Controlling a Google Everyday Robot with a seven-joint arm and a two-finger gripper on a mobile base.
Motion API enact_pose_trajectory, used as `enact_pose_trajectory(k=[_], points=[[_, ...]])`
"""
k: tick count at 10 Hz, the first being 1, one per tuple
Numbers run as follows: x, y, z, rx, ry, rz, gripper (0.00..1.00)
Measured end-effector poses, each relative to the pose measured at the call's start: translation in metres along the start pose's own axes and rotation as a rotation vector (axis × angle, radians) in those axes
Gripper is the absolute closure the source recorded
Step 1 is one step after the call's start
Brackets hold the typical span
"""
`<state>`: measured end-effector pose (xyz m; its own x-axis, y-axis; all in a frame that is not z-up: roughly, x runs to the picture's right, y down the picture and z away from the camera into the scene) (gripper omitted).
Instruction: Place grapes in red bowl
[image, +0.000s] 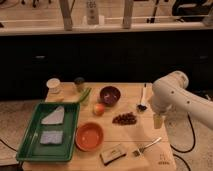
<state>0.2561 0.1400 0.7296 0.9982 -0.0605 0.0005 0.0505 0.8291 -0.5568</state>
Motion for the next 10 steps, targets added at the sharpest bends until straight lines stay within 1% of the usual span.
enact_pose_trajectory(k=[1, 4, 7, 9, 10], points=[[-0.005, 0.001, 0.007, -0.009, -0.009, -0.012, 0.2], [-0.022, -0.003, 0.038, -0.018, -0.023, -0.055, 0.2], [-0.029, -0.006, 0.046, -0.026, -0.037, -0.084, 0.2], [-0.037, -0.007, 0.059, -0.04, -0.051, -0.111, 0.2], [-0.04, -0.008, 0.064, -0.04, -0.053, -0.123, 0.2]])
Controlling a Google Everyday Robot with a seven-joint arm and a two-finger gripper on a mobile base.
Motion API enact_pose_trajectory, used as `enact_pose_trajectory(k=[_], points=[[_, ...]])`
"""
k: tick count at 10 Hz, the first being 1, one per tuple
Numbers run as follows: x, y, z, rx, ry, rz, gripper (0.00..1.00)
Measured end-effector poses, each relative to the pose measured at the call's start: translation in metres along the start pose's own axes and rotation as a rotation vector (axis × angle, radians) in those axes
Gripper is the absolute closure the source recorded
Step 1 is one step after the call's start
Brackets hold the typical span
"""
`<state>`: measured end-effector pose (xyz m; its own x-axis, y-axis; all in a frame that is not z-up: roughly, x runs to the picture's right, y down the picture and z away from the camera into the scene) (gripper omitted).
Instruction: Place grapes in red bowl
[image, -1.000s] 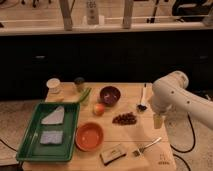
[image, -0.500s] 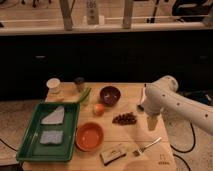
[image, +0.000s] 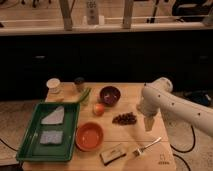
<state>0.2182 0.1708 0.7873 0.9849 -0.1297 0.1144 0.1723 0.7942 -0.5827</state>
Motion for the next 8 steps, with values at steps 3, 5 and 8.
enact_pose_trajectory(k=[3, 5, 8], points=[[-0.005, -0.001, 0.01, -0.004, -0.013, -0.026, 0.2], [-0.014, -0.003, 0.02, -0.007, -0.025, -0.054, 0.2], [-0.019, -0.004, 0.031, -0.01, -0.038, -0.08, 0.2]])
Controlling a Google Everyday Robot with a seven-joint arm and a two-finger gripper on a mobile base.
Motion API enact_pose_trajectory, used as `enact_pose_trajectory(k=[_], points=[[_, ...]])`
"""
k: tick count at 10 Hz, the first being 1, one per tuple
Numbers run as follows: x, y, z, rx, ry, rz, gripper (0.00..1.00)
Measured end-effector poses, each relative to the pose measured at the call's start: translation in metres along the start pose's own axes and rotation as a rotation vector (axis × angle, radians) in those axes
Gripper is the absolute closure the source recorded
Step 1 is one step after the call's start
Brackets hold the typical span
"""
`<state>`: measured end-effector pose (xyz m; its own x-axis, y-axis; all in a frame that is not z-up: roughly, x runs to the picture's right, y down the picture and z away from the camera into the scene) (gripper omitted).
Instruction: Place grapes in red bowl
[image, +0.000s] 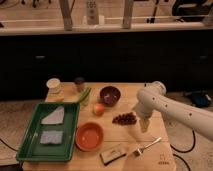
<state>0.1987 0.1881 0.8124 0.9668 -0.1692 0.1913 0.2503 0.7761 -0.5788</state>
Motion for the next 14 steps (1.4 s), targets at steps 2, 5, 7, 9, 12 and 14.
enact_pose_trajectory(k=[2, 5, 7, 9, 12, 14], points=[[-0.004, -0.001, 0.007, -0.002, -0.011, -0.015, 0.2], [-0.009, -0.004, 0.018, -0.003, -0.025, -0.041, 0.2], [-0.012, -0.006, 0.021, 0.0, -0.035, -0.053, 0.2], [-0.014, -0.006, 0.025, 0.0, -0.043, -0.062, 0.2], [-0.018, -0.009, 0.029, 0.001, -0.058, -0.081, 0.2], [-0.021, -0.009, 0.031, 0.0, -0.066, -0.091, 0.2]])
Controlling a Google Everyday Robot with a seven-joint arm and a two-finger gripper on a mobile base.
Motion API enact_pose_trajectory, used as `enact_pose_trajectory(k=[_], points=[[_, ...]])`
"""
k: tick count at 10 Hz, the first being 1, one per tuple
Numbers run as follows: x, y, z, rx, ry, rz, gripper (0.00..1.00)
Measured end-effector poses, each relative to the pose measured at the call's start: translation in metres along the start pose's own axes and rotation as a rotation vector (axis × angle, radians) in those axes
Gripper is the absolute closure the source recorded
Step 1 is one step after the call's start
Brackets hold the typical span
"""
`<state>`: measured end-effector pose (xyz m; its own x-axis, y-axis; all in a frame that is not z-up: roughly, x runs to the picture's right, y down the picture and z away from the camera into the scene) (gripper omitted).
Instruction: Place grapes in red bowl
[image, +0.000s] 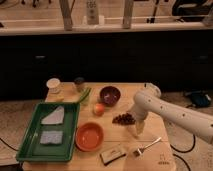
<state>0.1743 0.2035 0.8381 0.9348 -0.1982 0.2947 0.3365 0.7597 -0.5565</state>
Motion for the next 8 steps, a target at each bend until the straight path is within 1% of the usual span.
enact_pose_trajectory(k=[8], points=[[-0.0112, -0.0047, 0.0054, -0.005, -0.033, -0.04, 0.2]])
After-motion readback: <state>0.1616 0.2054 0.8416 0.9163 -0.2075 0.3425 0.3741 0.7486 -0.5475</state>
